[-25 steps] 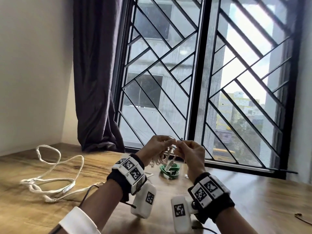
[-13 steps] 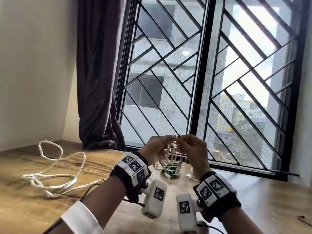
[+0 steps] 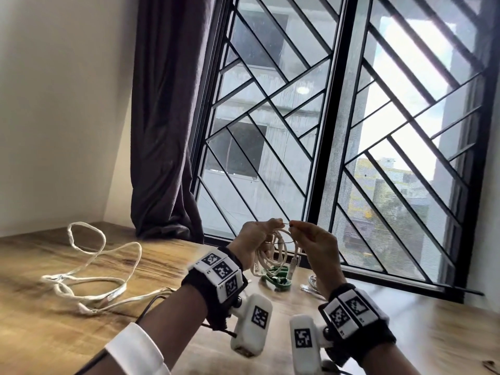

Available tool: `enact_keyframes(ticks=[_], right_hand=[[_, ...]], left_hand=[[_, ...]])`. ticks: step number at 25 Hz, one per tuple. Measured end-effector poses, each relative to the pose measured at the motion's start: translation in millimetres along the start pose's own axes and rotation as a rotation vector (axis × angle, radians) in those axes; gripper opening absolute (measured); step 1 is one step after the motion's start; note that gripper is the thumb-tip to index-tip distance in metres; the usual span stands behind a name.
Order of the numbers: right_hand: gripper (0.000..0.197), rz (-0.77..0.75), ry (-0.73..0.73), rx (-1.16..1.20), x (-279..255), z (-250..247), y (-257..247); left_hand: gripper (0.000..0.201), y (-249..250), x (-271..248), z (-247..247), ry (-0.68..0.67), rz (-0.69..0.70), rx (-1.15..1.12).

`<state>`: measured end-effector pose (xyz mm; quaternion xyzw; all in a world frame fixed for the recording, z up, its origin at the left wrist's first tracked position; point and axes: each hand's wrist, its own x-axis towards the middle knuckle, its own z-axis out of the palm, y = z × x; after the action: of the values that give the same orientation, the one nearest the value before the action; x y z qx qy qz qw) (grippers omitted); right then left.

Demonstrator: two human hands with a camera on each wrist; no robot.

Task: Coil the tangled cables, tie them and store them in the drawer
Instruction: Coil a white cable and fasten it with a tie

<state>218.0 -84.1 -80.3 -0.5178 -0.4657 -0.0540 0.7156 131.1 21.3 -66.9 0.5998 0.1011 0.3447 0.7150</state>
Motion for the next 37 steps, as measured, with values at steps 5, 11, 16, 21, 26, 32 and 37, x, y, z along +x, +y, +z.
enact_keyframes(ticks=[5,11,16,21,26,32,37], right_hand=[[0.021,-0.021,-0.010,0.056,-0.3,2.5,-0.8],[0.021,-0.015,0.003,0.079,-1.0,2.4,-1.0],[0.020,-0.005,0.019,0.079,0.1,2.1,0.9],[0.020,-0.003,0.020,0.083,0.0,3.7,0.5],[0.018,-0.010,0.000,0.050,-2.0,3.2,0.1],[0.019,-0.011,0.031,0.052,-1.4,3.2,1.3],[0.018,0.000,0.011,0.050,-2.9,3.4,0.9]], left_hand=[[0.028,-1.5,-0.8,0.5,-0.010,0.025,0.008],[0.023,-0.2,-2.4,0.0,-0.003,0.026,0.011],[0.024,-1.7,-1.3,-0.2,-0.012,0.038,0.010],[0.022,-2.1,-3.3,0.7,-0.038,0.057,0.042],[0.021,-4.6,-1.5,0.3,-0.036,0.048,0.041],[0.021,-2.9,-3.0,0.3,-0.033,0.040,0.041],[0.025,-3.1,-3.8,0.6,-0.051,0.031,0.025]])
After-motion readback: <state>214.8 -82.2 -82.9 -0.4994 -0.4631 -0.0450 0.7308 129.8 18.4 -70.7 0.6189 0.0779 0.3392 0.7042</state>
